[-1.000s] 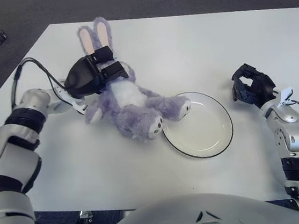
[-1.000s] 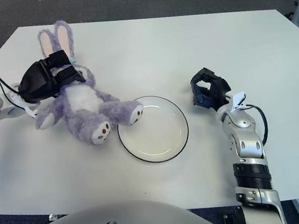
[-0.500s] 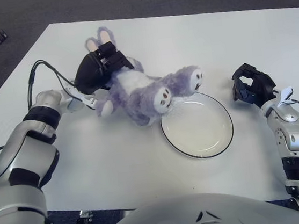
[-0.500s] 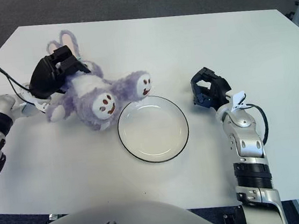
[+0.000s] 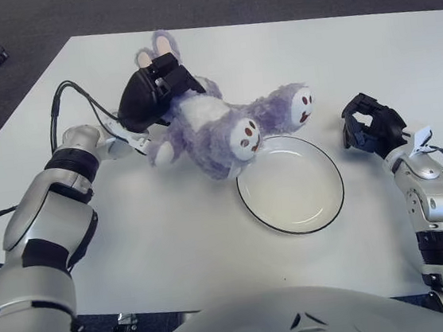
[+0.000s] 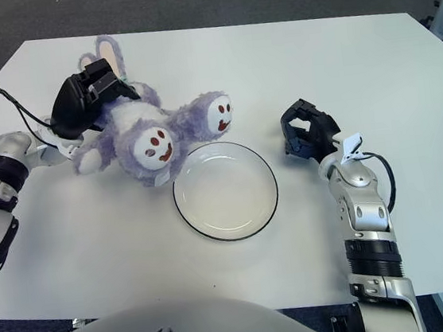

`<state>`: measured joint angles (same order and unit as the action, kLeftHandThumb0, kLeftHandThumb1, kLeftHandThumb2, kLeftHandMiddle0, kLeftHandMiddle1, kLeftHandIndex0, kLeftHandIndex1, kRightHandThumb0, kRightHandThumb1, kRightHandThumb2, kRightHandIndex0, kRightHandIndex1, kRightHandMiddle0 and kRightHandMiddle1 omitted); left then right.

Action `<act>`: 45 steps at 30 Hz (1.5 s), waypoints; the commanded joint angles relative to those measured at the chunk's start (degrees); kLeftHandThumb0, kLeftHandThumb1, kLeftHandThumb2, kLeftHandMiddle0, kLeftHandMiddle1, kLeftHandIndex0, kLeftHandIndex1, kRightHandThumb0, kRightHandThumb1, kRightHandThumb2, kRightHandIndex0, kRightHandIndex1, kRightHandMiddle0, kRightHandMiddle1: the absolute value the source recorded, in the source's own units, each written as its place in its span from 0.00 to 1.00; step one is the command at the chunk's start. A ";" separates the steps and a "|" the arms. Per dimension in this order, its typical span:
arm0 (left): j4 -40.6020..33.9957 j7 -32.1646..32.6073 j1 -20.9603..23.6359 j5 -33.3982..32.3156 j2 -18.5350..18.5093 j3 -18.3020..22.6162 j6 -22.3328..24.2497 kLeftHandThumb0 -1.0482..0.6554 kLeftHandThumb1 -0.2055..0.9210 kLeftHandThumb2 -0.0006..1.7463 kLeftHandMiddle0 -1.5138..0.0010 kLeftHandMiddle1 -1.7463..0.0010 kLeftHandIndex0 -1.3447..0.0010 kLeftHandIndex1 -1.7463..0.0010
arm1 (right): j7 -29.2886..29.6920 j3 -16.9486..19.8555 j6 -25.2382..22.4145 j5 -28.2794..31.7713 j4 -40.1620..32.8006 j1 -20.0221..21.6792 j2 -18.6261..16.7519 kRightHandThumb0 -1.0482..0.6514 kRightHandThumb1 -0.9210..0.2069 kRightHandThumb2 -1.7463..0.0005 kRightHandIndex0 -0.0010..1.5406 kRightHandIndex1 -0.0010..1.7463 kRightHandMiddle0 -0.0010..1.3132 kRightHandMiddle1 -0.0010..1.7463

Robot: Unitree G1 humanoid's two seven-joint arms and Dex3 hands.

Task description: Put the doll into the plate.

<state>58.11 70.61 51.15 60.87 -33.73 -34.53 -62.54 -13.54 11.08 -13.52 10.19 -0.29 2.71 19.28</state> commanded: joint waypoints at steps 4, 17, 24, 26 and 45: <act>0.32 -0.31 2.95 -2.44 1.59 1.98 -1.27 0.31 0.38 0.82 0.13 0.00 0.49 0.00 | -0.15 -1.90 -4.34 -1.41 4.50 -3.51 -0.56 0.39 0.24 0.49 0.58 1.00 0.28 1.00; 0.58 -3.01 4.08 -3.73 5.50 2.61 -2.21 0.31 0.36 0.83 0.12 0.00 0.48 0.00 | 0.32 -2.00 -4.96 -1.38 4.20 -3.59 -0.63 0.39 0.23 0.49 0.58 1.00 0.27 1.00; 0.89 -7.61 5.05 -4.48 6.59 2.39 -3.04 0.31 0.36 0.84 0.13 0.00 0.47 0.00 | 0.26 -2.04 -5.01 -1.20 4.31 -3.56 -0.60 0.39 0.23 0.50 0.58 1.00 0.27 1.00; 0.53 -8.53 5.09 -4.58 6.74 2.48 -2.89 0.31 0.36 0.84 0.13 0.00 0.47 0.00 | 0.28 -2.08 -5.04 -1.24 4.33 -3.54 -0.59 0.39 0.23 0.50 0.58 1.00 0.27 1.00; -2.08 -21.25 4.43 -10.44 10.33 4.32 -5.49 0.31 0.36 0.83 0.15 0.00 0.47 0.00 | 0.41 -2.39 -4.97 -1.20 4.16 -3.37 -0.83 0.39 0.23 0.50 0.58 1.00 0.27 1.00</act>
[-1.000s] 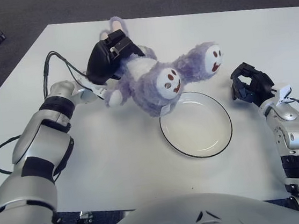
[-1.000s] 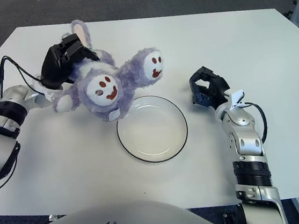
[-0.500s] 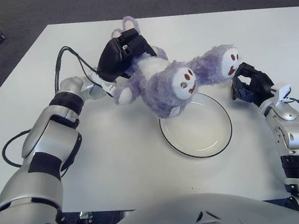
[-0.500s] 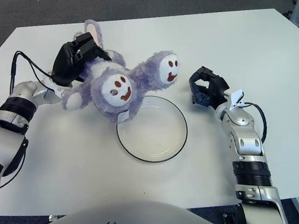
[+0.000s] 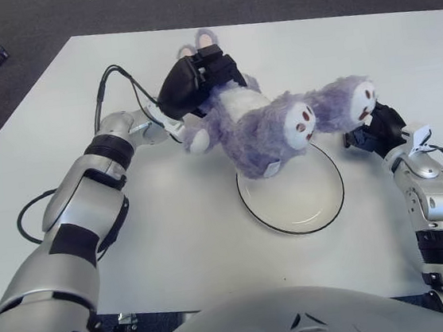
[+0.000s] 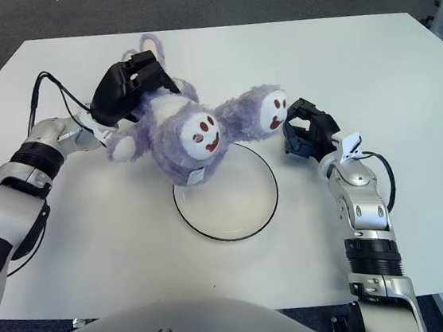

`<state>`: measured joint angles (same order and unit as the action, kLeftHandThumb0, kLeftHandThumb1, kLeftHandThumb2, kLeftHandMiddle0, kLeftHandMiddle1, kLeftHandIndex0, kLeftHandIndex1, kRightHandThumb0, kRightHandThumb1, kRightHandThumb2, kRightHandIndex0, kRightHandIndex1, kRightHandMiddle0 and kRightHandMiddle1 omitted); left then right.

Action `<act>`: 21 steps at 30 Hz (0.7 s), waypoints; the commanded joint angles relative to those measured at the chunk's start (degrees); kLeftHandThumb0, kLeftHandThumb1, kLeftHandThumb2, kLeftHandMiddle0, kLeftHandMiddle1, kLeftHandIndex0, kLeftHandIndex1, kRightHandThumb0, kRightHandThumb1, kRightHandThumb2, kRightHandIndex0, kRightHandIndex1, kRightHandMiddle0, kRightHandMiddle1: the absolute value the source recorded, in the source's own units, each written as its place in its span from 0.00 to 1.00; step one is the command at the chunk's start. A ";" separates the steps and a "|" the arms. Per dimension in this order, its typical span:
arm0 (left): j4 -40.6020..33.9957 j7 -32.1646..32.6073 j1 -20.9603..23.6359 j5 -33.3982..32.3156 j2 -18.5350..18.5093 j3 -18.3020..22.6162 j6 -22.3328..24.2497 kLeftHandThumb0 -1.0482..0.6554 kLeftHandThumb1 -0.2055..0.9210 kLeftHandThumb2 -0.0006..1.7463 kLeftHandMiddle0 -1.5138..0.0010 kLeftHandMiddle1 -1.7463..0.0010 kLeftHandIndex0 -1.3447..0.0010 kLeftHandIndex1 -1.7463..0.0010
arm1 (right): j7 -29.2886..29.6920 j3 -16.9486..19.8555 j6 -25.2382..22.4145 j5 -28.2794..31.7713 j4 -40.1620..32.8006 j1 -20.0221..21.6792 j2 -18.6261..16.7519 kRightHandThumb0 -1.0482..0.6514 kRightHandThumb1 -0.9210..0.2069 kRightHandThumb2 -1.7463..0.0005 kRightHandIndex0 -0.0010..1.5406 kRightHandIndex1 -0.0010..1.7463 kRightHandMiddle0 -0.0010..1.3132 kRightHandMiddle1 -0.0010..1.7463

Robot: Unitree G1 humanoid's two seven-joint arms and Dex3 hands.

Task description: Put the doll into the plate.

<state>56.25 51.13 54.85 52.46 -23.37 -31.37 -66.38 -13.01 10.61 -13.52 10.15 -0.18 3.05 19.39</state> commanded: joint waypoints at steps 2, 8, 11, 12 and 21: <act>0.11 -3.33 0.88 -2.80 0.10 1.29 -2.83 0.31 0.36 0.83 0.16 0.00 0.47 0.00 | -0.06 -2.00 -5.02 -1.22 4.01 -3.66 -0.93 0.39 0.23 0.50 0.58 1.00 0.27 1.00; 0.46 -8.43 1.24 -5.16 0.63 1.74 -6.38 0.31 0.37 0.83 0.18 0.00 0.48 0.00 | 0.12 -2.16 -4.93 -1.20 3.90 -3.62 -1.04 0.39 0.22 0.50 0.58 1.00 0.27 1.00; 0.52 -10.45 1.26 -6.15 1.20 2.30 -7.69 0.31 0.37 0.82 0.19 0.00 0.48 0.00 | 0.12 -2.18 -4.85 -1.09 3.81 -3.66 -1.08 0.39 0.22 0.50 0.58 1.00 0.27 1.00; 0.50 -10.98 1.25 -6.41 1.38 2.48 -8.02 0.31 0.37 0.82 0.19 0.00 0.48 0.00 | 0.10 -2.19 -4.83 -1.06 3.78 -3.67 -1.07 0.39 0.22 0.50 0.57 1.00 0.27 1.00; 0.83 -16.04 1.32 -8.74 4.44 3.60 -10.98 0.32 0.39 0.81 0.20 0.00 0.49 0.00 | -0.14 -2.38 -4.23 -1.16 3.76 -3.75 -0.85 0.39 0.23 0.50 0.58 1.00 0.27 1.00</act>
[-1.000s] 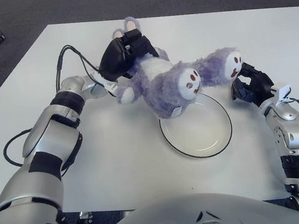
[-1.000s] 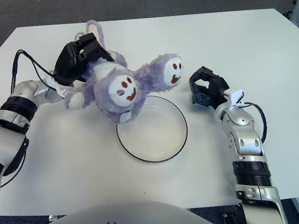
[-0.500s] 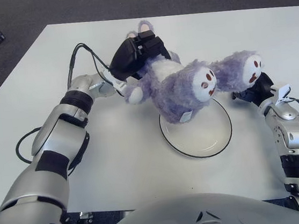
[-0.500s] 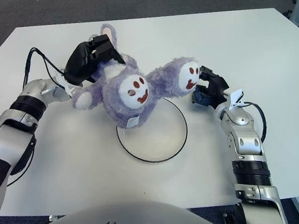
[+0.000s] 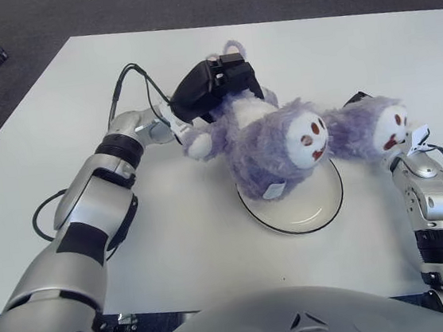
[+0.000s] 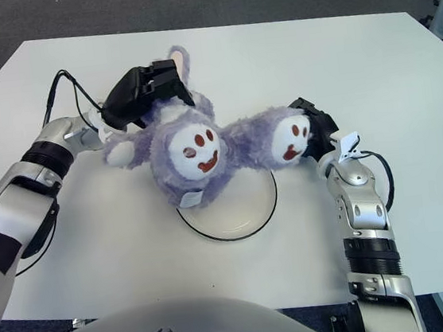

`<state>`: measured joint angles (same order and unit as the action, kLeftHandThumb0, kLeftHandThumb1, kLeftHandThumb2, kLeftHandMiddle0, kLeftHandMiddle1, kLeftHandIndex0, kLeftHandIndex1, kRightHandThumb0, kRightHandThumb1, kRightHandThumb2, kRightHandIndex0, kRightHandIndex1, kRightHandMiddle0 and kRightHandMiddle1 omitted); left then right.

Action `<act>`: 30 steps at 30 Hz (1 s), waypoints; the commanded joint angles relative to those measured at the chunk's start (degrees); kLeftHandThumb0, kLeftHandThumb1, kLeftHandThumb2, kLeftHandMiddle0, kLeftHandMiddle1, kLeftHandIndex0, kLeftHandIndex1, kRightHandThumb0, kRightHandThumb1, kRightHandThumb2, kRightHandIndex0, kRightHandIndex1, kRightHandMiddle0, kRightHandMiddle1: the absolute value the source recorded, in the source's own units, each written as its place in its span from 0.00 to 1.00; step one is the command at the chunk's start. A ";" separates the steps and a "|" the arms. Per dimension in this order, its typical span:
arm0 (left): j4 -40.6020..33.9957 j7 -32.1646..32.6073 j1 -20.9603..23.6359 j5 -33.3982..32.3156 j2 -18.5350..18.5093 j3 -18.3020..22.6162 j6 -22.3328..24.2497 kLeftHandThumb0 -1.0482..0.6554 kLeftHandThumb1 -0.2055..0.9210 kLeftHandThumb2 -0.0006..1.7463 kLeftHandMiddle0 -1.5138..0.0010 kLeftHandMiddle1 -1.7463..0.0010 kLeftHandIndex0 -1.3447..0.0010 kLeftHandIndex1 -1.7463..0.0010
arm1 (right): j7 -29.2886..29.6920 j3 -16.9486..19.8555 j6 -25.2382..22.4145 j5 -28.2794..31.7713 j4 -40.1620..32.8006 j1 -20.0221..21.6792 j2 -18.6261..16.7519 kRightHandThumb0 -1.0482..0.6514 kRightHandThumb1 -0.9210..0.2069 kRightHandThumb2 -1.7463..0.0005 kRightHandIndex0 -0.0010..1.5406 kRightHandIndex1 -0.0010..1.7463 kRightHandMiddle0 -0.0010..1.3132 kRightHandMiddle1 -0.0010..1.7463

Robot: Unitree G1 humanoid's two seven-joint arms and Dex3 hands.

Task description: Put the doll into the plate.

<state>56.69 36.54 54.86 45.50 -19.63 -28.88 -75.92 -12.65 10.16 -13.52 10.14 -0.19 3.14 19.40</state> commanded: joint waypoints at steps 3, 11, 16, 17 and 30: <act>1.66 -4.07 1.57 -3.97 1.88 1.37 -3.55 0.32 0.40 0.80 0.20 0.00 0.50 0.00 | -0.51 -1.92 -4.54 -1.01 3.67 -3.76 -0.85 0.39 0.23 0.50 0.58 1.00 0.27 1.00; 2.90 -12.23 1.76 -10.51 4.64 1.85 -7.68 0.33 0.41 0.79 0.20 0.00 0.52 0.00 | -0.08 -2.09 -4.77 -1.25 3.25 -3.81 -0.87 0.39 0.24 0.49 0.58 1.00 0.28 1.00; 3.13 -17.52 1.58 -13.95 6.04 1.75 -8.77 0.33 0.42 0.79 0.20 0.00 0.52 0.00 | -0.03 -2.12 -4.52 -1.19 3.23 -3.82 -0.98 0.39 0.24 0.49 0.58 1.00 0.28 1.00; 3.25 -18.56 1.55 -14.65 6.23 1.75 -8.93 0.33 0.42 0.79 0.20 0.00 0.52 0.00 | 0.00 -2.14 -4.51 -1.18 3.23 -3.79 -1.01 0.39 0.24 0.49 0.58 1.00 0.28 1.00; -0.01 -30.29 -0.45 -21.22 8.01 2.70 -6.59 0.33 0.42 0.79 0.21 0.00 0.52 0.00 | 0.05 -2.68 -5.91 -1.39 2.43 -3.25 -0.59 0.39 0.24 0.49 0.57 1.00 0.28 1.00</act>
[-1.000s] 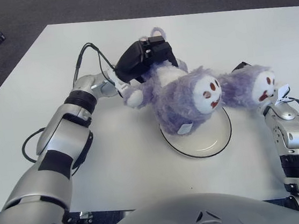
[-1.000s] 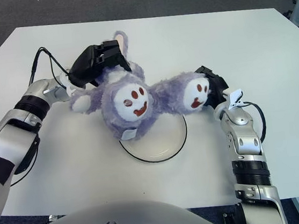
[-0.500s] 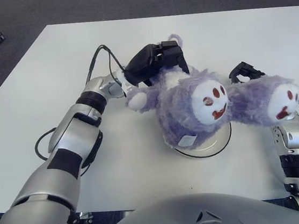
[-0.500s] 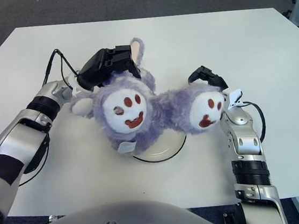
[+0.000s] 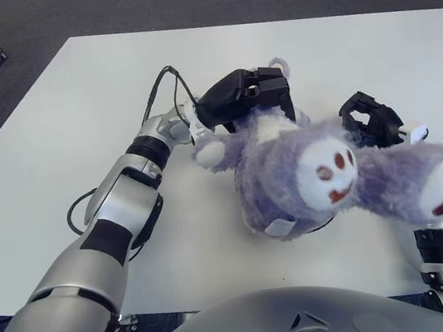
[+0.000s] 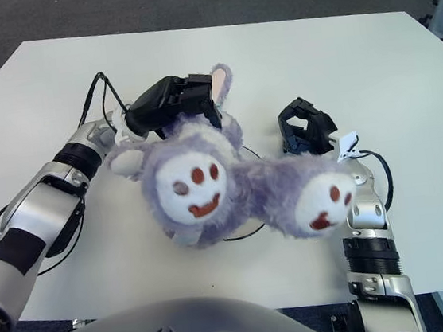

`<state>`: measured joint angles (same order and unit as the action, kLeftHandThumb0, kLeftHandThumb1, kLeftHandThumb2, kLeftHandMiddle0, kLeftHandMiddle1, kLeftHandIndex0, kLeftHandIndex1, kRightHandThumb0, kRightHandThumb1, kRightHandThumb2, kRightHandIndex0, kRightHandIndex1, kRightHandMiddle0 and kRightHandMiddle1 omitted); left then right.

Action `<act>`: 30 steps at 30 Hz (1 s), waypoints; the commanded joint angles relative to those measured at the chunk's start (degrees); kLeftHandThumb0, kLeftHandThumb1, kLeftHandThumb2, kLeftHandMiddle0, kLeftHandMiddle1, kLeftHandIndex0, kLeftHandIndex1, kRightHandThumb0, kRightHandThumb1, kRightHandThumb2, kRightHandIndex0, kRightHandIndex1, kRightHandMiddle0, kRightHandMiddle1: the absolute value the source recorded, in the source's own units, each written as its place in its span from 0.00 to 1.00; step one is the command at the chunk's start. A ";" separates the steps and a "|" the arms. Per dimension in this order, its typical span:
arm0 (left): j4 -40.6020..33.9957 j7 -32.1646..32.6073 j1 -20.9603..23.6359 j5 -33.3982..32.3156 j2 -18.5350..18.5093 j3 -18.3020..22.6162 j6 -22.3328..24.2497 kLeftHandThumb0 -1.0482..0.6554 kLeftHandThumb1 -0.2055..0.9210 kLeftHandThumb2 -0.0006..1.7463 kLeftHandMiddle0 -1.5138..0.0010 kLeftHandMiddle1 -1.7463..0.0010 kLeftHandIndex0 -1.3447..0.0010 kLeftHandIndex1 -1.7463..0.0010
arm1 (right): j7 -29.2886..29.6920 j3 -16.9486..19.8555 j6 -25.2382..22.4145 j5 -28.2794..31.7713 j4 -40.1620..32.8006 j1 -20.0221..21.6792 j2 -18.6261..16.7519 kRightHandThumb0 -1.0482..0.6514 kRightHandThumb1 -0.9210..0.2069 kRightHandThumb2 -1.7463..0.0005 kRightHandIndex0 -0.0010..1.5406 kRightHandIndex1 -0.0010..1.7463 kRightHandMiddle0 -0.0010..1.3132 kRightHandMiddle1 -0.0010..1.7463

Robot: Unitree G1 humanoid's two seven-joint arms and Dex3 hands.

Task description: Put the doll into the plate.

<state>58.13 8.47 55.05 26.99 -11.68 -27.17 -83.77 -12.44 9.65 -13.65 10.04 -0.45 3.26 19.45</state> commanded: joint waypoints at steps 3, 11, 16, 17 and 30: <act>-2.44 -4.03 -1.19 -3.87 0.74 1.15 1.84 0.33 0.42 0.79 0.20 0.00 0.52 0.00 | 0.49 -2.22 -6.72 -1.35 1.33 -3.53 -0.88 0.38 0.26 0.47 0.56 1.00 0.29 1.00; -3.55 -8.51 -2.16 -6.45 1.21 1.33 2.34 0.33 0.42 0.79 0.20 0.00 0.52 0.00 | 1.54 -2.30 -7.20 -1.39 0.00 -3.92 -1.40 0.38 0.27 0.46 0.56 1.00 0.30 1.00; -4.27 -10.56 -2.62 -6.65 1.30 1.98 2.90 0.33 0.43 0.78 0.21 0.00 0.52 0.00 | 1.47 -2.44 -7.21 -1.47 0.04 -3.95 -1.28 0.38 0.25 0.48 0.57 1.00 0.28 1.00; -4.45 -10.83 -2.71 -6.44 1.35 2.16 3.09 0.33 0.43 0.78 0.21 0.00 0.53 0.00 | 1.44 -2.47 -7.24 -1.49 0.10 -3.90 -1.23 0.39 0.25 0.48 0.57 1.00 0.28 1.00; -5.32 -11.19 -3.86 -2.29 2.77 4.64 3.60 0.34 0.43 0.78 0.22 0.00 0.53 0.00 | 1.71 -2.74 -7.14 -2.14 0.75 -3.39 -0.98 0.38 0.26 0.48 0.55 1.00 0.29 1.00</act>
<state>53.54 -3.12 51.72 23.59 -9.23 -23.59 -80.07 -10.48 8.75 -16.10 9.10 -3.11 2.82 19.24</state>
